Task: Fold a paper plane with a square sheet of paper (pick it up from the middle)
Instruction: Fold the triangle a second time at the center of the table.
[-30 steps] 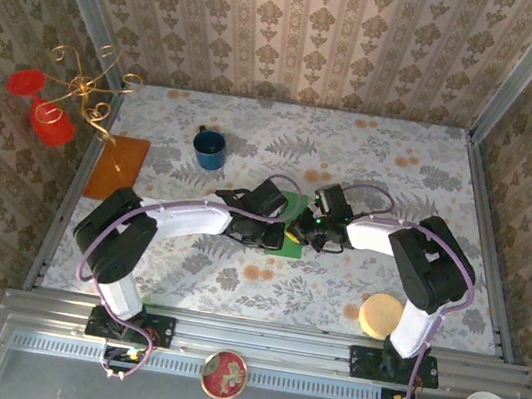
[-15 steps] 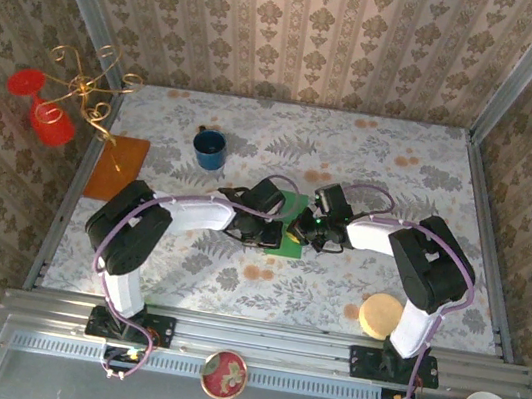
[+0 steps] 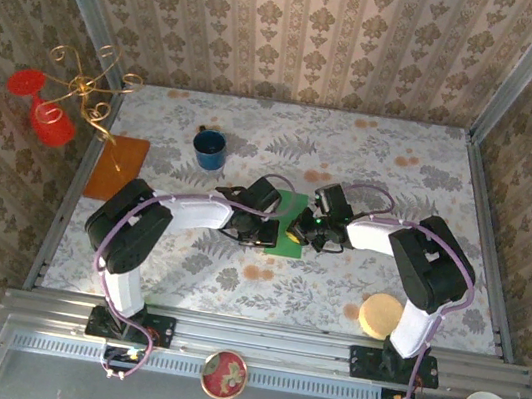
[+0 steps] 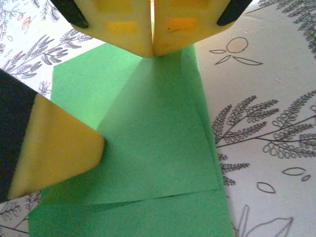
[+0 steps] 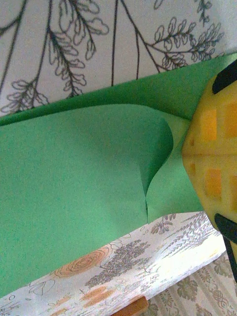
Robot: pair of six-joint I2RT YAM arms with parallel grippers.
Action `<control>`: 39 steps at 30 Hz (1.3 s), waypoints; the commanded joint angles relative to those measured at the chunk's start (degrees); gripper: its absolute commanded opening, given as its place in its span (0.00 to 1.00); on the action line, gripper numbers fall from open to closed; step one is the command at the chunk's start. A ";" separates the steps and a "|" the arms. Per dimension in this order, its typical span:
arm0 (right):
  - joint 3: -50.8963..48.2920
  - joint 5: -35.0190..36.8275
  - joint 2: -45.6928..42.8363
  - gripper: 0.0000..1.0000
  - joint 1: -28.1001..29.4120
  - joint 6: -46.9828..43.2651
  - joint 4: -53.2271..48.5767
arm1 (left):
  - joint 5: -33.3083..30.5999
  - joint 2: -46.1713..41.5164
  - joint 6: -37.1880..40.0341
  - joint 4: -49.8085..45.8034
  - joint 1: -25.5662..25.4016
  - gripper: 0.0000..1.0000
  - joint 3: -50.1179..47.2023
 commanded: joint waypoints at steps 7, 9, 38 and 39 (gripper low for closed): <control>-1.09 4.98 3.22 0.00 -0.68 -0.13 -5.90 | -1.69 0.82 -0.67 -1.47 1.04 0.08 -1.61; -1.09 5.00 3.22 0.00 -0.68 -0.23 -5.91 | -1.77 1.12 -0.87 -1.72 1.08 0.08 -1.63; 3.48 -3.87 0.81 0.00 3.89 -9.16 -3.36 | -0.86 2.05 -2.23 -3.65 1.07 0.02 -2.27; 3.55 -3.87 1.25 0.00 3.89 -9.31 -3.24 | -0.89 2.00 -2.24 -3.68 1.11 0.01 -2.32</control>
